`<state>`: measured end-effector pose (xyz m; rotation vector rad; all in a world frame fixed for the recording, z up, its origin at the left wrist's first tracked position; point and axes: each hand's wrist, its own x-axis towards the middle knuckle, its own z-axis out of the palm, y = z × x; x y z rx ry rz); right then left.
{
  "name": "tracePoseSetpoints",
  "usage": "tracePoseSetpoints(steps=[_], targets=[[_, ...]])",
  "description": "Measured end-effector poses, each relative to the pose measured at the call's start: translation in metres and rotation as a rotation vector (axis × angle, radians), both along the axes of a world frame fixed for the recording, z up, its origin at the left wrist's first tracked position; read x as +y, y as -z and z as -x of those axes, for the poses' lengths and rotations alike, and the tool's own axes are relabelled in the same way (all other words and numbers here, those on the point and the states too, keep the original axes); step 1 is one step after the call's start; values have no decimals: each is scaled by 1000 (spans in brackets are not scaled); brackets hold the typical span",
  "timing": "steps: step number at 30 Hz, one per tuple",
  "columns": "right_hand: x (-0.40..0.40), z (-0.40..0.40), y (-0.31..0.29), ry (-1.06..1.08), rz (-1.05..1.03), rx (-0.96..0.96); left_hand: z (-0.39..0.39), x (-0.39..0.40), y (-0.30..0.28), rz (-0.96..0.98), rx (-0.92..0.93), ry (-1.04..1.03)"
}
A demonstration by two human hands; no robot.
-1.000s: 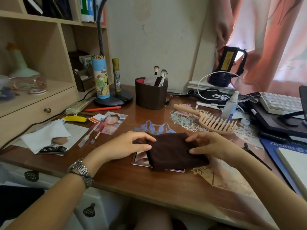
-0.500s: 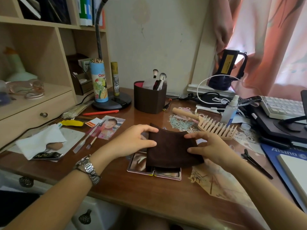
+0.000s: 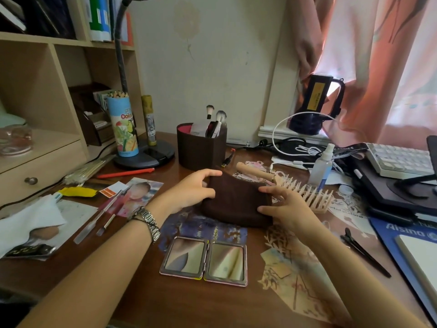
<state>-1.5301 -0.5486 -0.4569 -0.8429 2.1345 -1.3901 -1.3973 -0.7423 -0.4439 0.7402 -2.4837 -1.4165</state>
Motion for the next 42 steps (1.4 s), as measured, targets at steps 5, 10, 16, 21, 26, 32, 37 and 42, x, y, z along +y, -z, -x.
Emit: tracePoseSetpoints(steps=[5,10,16,21,26,32,37,42], targets=[[1,9,7,-10,-64,47,9,-8,9,4,-32,35],[-1,12,4,-84,-247,313,11,-13,19,84,-55,85],[0,9,-1,-150,-443,553,15,-9,25,249,-73,88],[5,4,2,-130,-430,607,12,-4,27,425,-140,71],[19,-4,0,-43,-224,671,-11,-6,14,435,-4,-7],[40,-31,-22,-248,-126,559,-64,3,-10,341,78,120],[54,-54,-14,-407,-208,597,-107,6,-3,356,-45,209],[62,-67,2,-440,-256,617,-128,12,14,403,-187,282]])
